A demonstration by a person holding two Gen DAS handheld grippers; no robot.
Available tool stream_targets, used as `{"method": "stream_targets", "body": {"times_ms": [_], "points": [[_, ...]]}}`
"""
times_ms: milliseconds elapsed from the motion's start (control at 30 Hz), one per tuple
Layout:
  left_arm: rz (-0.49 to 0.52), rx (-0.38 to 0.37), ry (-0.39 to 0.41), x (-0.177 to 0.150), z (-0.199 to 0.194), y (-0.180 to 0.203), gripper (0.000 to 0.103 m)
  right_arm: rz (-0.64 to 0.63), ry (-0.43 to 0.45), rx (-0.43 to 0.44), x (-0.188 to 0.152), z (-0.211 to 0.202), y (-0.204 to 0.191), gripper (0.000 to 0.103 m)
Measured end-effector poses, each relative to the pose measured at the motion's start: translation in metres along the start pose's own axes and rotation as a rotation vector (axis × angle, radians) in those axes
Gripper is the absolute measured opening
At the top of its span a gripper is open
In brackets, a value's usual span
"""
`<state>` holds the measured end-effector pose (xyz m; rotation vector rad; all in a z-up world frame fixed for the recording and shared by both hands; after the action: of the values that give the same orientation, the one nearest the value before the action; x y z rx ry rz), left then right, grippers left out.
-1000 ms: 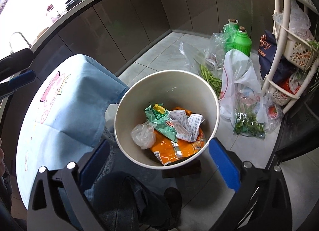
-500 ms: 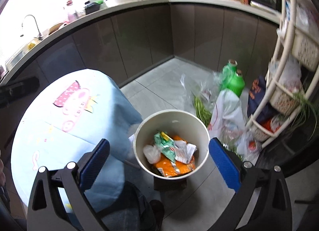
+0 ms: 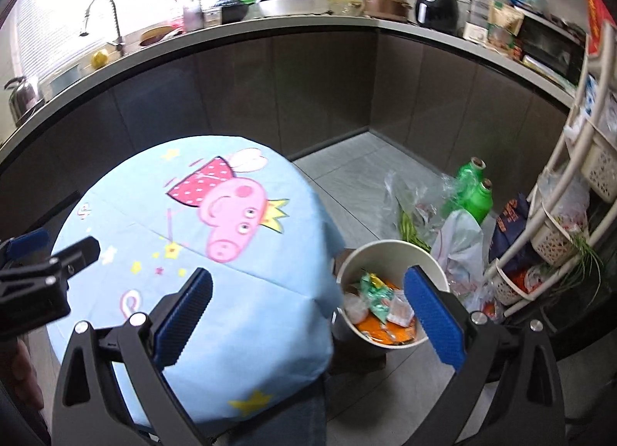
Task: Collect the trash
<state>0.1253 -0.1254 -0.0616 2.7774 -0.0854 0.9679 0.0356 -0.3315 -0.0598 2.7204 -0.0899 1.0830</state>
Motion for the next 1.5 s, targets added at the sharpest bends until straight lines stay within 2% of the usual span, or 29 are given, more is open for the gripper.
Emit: {"method": "stream_targets", "body": {"times_ms": [167,367,1500], "points": [[-0.041,0.035,0.006,-0.001,-0.006,-0.03,0.094,-0.037,0.011,0.002,0.014,-0.002,-0.025,0.1],[-0.069,0.047,0.001,-0.001,-0.006,-0.045,0.094,-0.057,0.013,0.002,0.024,-0.002,-0.039,0.1],[-0.066,0.036,-0.006,0.001,-0.003,-0.042,0.094,-0.06,0.012,0.002,0.029,0.0,-0.042,0.1]]}}
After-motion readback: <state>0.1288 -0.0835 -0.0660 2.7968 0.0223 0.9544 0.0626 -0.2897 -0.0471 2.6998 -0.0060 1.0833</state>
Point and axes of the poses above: each gripper's, at about its wrist camera, not at the fingertips, and z roughly the way its jaws point, y to its right, x to its top, the point moved 5 cm from there along z, roughly the way its jaws point, and after that the axes turned 14 degrees about -z, right-handed, at the moved point
